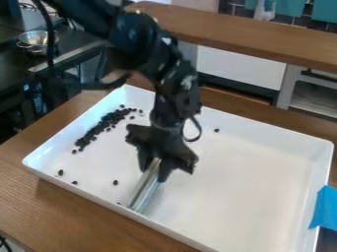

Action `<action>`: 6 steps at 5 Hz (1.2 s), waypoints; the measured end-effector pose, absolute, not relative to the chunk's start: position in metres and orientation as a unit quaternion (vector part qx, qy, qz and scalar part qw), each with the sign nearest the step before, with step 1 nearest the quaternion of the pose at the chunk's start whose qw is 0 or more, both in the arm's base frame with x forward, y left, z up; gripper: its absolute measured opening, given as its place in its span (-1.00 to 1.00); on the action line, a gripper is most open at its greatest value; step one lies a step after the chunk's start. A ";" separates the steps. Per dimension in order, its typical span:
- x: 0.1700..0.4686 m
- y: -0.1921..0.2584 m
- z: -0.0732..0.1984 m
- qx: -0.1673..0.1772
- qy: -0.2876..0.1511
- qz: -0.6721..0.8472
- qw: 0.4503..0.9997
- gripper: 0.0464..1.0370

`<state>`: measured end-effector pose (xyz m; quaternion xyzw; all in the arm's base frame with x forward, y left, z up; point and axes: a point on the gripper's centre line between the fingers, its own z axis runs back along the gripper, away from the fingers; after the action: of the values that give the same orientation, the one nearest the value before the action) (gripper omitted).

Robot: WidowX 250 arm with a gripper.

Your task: Sweep into pile

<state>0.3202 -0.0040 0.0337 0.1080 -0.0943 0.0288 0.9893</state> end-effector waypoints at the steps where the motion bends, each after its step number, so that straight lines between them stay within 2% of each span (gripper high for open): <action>1: 0.321 0.002 0.025 0.128 -0.094 0.024 0.987 -0.35; 2: 0.321 0.012 0.024 0.142 -0.090 0.019 0.986 -0.35; 4: 0.314 0.069 0.026 0.181 -0.046 0.002 0.983 -0.35; 6: 0.307 0.135 0.028 0.220 -0.040 -0.035 0.974 -0.35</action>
<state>0.3073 0.1347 0.0275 0.2201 -0.0397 -0.0354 0.9740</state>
